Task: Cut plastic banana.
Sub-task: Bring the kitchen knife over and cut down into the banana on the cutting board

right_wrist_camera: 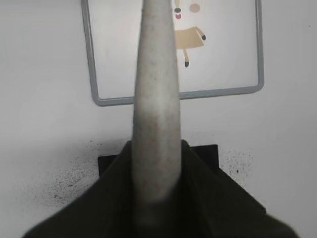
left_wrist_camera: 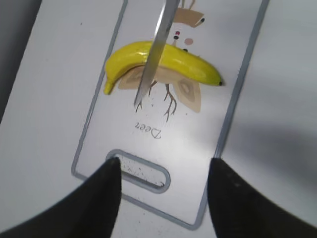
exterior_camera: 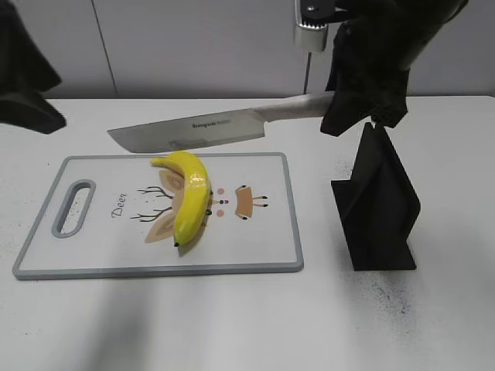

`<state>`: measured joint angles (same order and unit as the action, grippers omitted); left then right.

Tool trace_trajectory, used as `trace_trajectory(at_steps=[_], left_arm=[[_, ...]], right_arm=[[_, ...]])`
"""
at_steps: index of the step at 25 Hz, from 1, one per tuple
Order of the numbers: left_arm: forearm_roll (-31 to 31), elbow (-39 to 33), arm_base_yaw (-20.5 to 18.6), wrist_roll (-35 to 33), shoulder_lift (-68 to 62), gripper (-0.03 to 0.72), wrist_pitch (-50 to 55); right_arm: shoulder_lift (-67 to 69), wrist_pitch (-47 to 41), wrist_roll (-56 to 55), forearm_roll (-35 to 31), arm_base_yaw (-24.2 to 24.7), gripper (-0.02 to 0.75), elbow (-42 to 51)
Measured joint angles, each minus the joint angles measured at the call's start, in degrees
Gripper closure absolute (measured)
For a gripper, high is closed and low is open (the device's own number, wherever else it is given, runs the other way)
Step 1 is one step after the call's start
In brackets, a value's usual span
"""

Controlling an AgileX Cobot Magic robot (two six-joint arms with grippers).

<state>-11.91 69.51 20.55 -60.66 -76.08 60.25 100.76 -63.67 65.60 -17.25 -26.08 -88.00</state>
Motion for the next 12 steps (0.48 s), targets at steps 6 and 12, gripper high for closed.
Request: trace_trajectory(at_steps=[6,12], left_arm=[[1.6,8.8,1.8,-1.1,-13.2,0.156,1.8],[2.3,10.4,1.8,-3.4,-19.3,0.165,2.6]], right_arm=[[5.2,-2.9,5.8,-4.1,0.0,0.575,-5.9],[7.9,-2.9,6.9,-4.8,0.0,0.575,-8.0]])
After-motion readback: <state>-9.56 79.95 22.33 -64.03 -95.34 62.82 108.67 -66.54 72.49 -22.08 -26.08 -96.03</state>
